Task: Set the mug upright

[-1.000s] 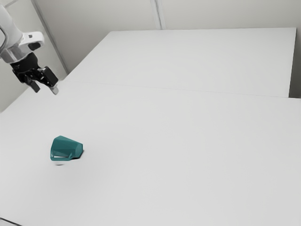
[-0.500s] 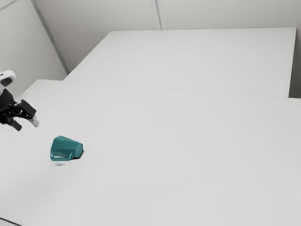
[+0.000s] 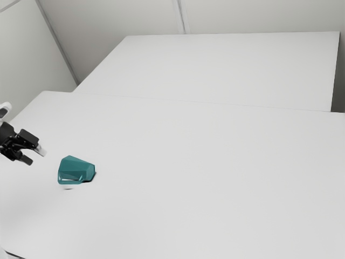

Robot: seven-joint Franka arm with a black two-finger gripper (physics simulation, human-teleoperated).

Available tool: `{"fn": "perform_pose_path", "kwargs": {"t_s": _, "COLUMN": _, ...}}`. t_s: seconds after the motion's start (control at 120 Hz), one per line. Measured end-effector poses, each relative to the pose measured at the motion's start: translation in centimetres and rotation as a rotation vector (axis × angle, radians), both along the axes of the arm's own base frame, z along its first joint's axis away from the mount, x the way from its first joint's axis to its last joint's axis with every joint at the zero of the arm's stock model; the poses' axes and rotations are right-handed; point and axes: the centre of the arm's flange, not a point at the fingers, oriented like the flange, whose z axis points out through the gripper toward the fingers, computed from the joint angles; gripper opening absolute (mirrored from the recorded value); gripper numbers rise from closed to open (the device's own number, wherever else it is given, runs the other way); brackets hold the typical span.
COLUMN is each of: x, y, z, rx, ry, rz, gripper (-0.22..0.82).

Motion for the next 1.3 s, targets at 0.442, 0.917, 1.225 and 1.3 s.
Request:
{"fn": "perform_pose_path", "kwargs": {"t_s": 0.442, "x": 2.3, "y": 4.5, "z": -4.6, "rx": -0.113, "ry": -0.107, "rz": -0.048, "gripper": 0.58}}
{"fn": "perform_pose_path", "kwargs": {"t_s": 0.917, "x": 4.4, "y": 6.4, "z": -10.2, "rx": -0.199, "ry": -0.154, "rz": -0.093, "gripper": 0.58}}
{"fn": "perform_pose_path", "kwargs": {"t_s": 1.225, "x": 6.0, "y": 6.3, "z": -11.8, "rx": -0.226, "ry": -0.189, "rz": -0.129, "gripper": 0.58}}
{"fn": "perform_pose_path", "kwargs": {"t_s": 1.3, "x": 6.3, "y": 6.1, "z": -12.3, "rx": -0.23, "ry": -0.189, "rz": -0.138, "gripper": 0.58}}
